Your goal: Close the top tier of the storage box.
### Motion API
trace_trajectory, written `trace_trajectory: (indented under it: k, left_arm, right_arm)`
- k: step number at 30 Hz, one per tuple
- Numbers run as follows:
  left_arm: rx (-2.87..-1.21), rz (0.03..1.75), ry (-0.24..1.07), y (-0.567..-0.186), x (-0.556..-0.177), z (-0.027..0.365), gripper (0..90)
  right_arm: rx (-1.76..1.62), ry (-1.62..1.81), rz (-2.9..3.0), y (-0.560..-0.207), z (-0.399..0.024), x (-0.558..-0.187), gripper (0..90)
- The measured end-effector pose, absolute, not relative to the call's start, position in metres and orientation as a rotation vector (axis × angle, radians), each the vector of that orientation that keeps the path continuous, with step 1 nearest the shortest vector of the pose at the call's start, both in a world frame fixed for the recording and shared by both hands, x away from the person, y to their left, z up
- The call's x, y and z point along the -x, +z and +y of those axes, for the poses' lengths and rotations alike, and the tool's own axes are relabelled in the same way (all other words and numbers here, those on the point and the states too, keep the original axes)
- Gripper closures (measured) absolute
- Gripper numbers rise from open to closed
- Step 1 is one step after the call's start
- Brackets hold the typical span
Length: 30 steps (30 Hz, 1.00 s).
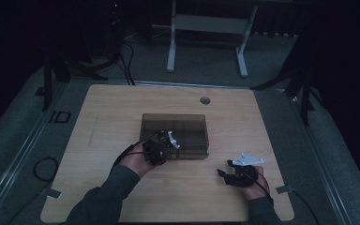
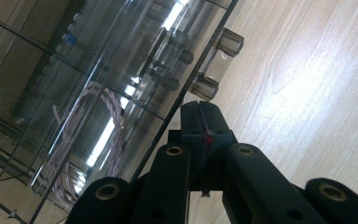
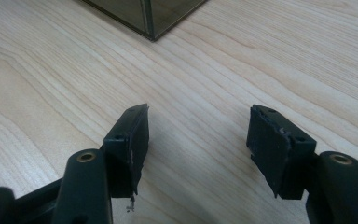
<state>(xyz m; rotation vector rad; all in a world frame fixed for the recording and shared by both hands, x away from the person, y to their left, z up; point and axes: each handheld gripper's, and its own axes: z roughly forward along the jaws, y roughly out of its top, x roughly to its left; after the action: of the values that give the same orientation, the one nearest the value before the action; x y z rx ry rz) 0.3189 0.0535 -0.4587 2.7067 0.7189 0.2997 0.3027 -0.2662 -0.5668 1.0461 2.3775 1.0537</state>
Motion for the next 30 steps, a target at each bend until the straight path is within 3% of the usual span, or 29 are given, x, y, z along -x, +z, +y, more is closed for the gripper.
trace_trajectory:
  k: [30]
  left_arm:
    - [-2.674, 0.775, 0.337, -0.461, -0.33, 0.054, 90.0]
  right_arm:
    - [-1.043, 1.055, 2.379, -0.567, -0.266, -0.303, 39.0]
